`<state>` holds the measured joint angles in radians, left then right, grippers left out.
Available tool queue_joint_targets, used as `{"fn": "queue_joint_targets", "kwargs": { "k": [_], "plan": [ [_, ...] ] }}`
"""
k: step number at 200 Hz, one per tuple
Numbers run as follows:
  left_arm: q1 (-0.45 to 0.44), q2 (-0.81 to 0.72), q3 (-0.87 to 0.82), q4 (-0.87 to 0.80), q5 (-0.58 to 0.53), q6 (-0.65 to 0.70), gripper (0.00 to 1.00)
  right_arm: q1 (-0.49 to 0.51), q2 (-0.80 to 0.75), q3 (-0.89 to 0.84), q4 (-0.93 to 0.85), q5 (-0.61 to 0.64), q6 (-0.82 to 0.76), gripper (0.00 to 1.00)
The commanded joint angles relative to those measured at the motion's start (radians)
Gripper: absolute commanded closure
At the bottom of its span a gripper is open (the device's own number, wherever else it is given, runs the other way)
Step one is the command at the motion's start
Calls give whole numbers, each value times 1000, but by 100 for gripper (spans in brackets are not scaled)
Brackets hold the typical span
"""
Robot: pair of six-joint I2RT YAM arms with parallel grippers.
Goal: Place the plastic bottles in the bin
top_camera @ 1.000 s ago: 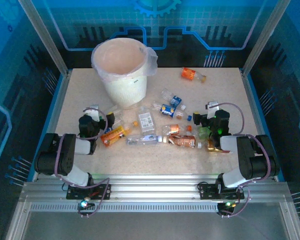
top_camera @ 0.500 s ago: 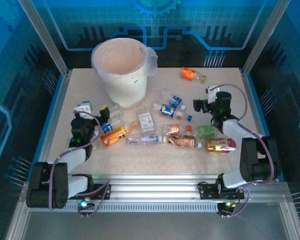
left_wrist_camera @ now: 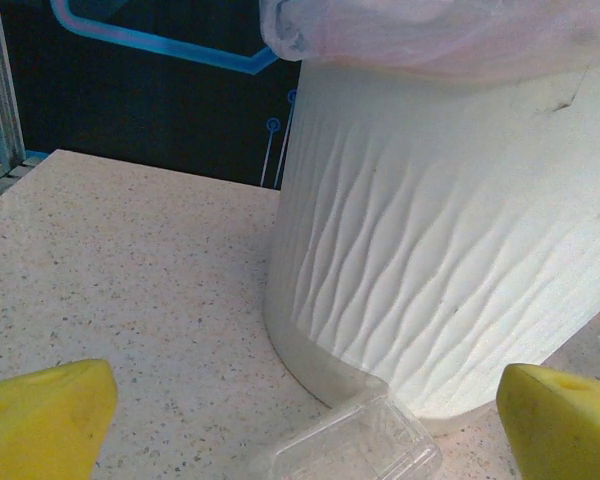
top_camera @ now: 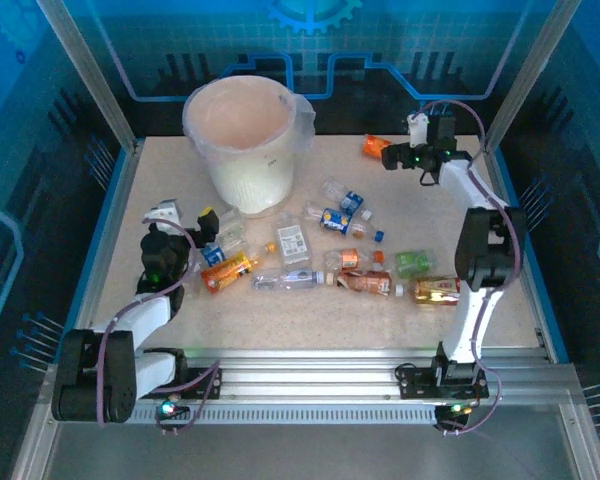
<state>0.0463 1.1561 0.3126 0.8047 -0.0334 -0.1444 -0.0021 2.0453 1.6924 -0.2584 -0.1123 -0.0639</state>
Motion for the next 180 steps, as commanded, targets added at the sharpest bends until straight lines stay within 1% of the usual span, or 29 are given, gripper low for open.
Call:
{"fn": "queue_joint_targets", "kwargs": {
  "k": [1,36,39,77,103,142,180],
  "plan": [
    [10,-24,25,-29,-11,-8,1,-21,109,155,-175,-140,20,0],
    [10,-20,34,-55,-10,1,1,-32,275,412,-278,-241,43,0],
    [10,-19,34,-55,-12,2,1,-33,309,428,-286,-246,42,0],
    [10,-10,43,-68,-8,15,1,-44,451,622,-340,-264,53,0],
    [10,-2,48,-75,-6,23,1,-55,545,765,-366,-266,89,0],
    [10,11,50,-81,-5,25,1,-57,643,917,-360,-259,131,0],
    [10,25,59,-87,10,24,1,-62,687,964,-305,-249,176,0]
  ]
}}
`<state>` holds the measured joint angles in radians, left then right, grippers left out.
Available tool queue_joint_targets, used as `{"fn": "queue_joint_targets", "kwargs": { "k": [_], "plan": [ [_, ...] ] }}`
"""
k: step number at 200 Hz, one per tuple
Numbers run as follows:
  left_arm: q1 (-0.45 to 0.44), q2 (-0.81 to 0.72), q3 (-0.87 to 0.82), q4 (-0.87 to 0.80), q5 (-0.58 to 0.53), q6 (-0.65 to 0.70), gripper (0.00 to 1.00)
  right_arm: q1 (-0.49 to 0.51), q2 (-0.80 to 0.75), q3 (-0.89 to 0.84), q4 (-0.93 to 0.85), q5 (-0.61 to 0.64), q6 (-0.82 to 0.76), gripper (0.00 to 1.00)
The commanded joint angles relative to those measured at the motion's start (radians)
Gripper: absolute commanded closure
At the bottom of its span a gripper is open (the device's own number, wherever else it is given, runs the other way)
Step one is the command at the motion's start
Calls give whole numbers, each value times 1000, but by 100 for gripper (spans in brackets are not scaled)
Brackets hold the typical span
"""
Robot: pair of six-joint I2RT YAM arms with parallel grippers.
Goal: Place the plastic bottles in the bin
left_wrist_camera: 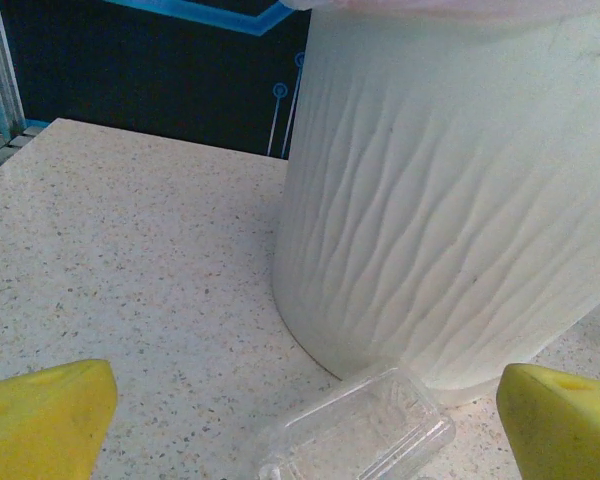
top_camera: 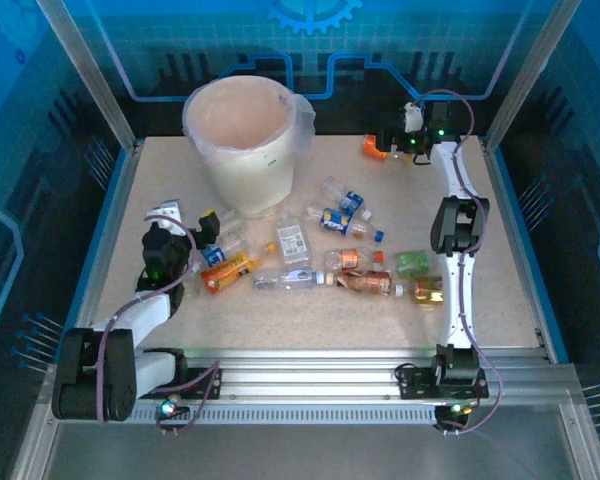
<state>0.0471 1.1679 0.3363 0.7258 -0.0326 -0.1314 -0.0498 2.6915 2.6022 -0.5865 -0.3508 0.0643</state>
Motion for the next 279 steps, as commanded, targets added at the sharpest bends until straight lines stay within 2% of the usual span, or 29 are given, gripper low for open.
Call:
{"fn": "queue_joint_targets", "kwargs": {
  "k": [1,91,135,184,209,248,279],
  "plan": [
    [10,13,36,-8,10,11,1,-14,42,55,23,-11,48,0],
    [9,19,50,-39,10,19,1,-18,115,106,44,10,84,0],
    [10,24,59,-36,16,13,1,-18,114,105,-42,-35,59,0],
    [10,17,56,-26,15,6,1,-6,36,-10,-104,-40,-20,0],
    [10,10,53,-27,15,7,1,5,19,-38,-110,-4,-38,0],
    [10,-3,50,-32,12,13,1,36,51,-2,-119,98,-44,12],
    [10,-21,44,-44,0,23,1,59,85,55,-147,185,-40,17]
  ]
}}
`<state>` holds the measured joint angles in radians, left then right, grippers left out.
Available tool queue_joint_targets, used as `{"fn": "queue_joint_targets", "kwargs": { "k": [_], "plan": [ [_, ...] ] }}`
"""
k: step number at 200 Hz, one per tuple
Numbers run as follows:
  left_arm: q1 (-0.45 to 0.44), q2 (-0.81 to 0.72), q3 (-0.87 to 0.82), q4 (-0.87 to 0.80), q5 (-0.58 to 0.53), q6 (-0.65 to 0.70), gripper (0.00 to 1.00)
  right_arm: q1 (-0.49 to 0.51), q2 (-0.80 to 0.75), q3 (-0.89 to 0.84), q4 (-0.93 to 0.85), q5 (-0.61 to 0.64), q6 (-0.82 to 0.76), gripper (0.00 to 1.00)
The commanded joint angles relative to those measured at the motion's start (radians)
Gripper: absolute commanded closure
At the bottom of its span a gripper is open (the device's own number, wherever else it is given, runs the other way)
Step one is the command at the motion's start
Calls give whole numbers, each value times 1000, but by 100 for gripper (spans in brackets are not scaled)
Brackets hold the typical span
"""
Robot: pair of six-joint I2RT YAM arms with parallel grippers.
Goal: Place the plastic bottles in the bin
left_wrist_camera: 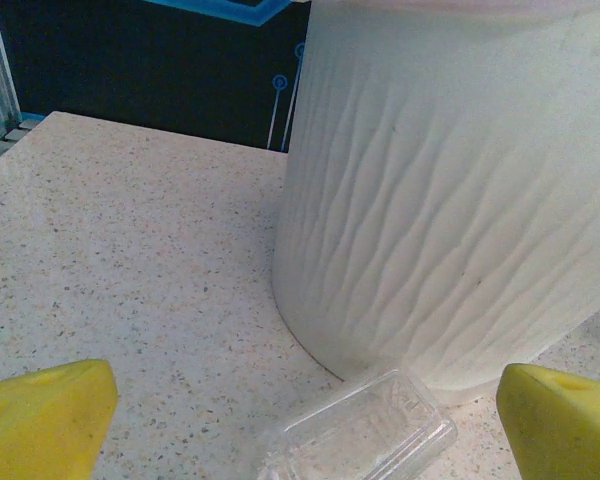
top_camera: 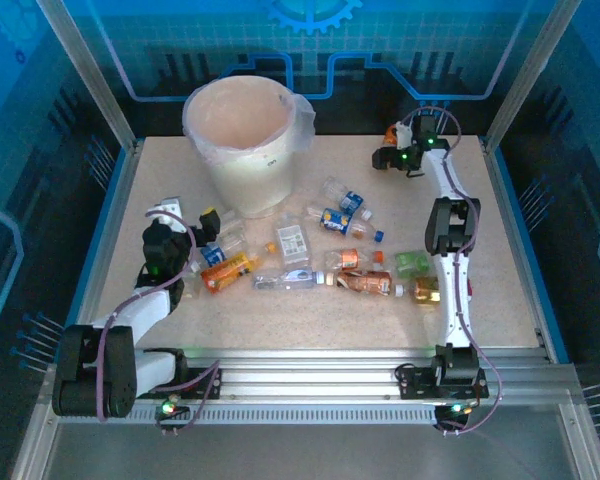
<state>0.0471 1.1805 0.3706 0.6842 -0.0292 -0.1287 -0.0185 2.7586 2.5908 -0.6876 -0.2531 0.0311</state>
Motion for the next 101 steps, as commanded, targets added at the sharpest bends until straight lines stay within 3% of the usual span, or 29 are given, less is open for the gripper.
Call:
{"fn": "queue_joint_targets", "kwargs": {
  "k": [1,101],
  "plan": [
    [10,-35,11,-3,-3,20,1,28,18,66,-46,91,-7,16],
    [10,-51,9,-3,-4,24,1,39,13,61,-69,230,27,50]
  ]
}}
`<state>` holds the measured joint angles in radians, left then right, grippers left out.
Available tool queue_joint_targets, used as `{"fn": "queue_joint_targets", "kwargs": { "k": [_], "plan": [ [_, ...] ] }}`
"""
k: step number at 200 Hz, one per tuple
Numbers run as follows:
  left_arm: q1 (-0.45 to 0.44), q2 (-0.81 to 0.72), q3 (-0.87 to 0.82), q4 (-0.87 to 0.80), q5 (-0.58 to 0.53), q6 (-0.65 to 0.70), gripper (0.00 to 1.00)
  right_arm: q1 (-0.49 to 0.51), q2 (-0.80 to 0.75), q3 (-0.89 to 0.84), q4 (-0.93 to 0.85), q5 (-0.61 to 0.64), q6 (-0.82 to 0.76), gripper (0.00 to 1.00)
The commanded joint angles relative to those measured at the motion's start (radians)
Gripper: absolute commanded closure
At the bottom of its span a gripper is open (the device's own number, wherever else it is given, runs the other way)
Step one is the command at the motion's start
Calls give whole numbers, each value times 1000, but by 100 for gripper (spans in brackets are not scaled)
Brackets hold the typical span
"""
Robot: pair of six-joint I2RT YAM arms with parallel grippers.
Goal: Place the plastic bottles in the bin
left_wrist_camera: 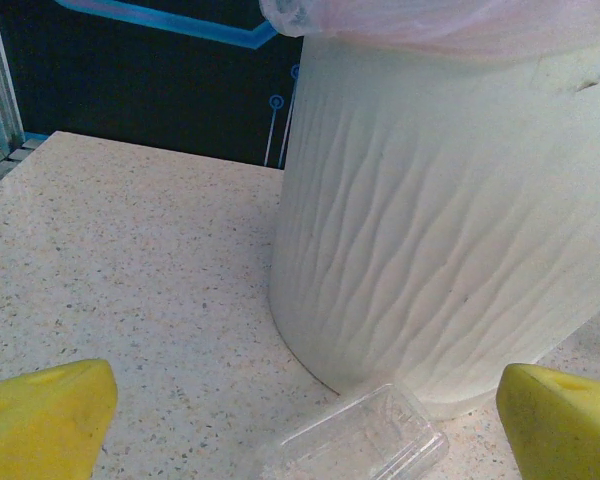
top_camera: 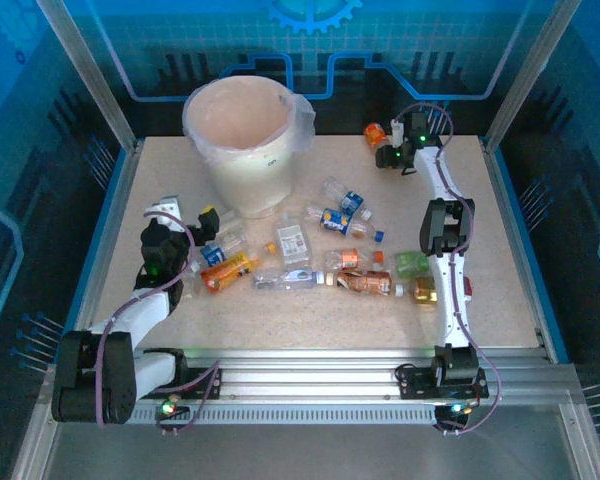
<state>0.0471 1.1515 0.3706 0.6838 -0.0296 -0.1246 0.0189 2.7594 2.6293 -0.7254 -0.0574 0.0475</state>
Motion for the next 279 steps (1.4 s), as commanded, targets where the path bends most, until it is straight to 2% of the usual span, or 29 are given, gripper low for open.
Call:
{"fn": "queue_joint_targets", "kwargs": {
  "k": [1,47,83,115,149,197,237,279],
  "plan": [
    [10,-21,9,-3,-4,20,1,1,12,23,-32,34,12,50],
    [10,-21,13,-7,-3,18,1,1,12,23,-20,13,-4,64],
    [10,-28,14,-10,-6,18,1,5,-23,4,-32,9,1,86],
    [9,-57,10,-11,-9,4,1,27,-144,-135,20,46,22,100],
    [10,-123,-7,-15,-31,-25,1,68,-293,-281,88,148,62,100],
    [10,-281,-7,-127,-129,-107,1,150,-429,-315,83,310,102,100],
    [10,-430,86,-387,-179,-205,1,215,-560,-358,93,359,98,100],
    [10,-431,317,-649,-101,-280,1,272,-679,-416,102,362,78,100]
  ]
}}
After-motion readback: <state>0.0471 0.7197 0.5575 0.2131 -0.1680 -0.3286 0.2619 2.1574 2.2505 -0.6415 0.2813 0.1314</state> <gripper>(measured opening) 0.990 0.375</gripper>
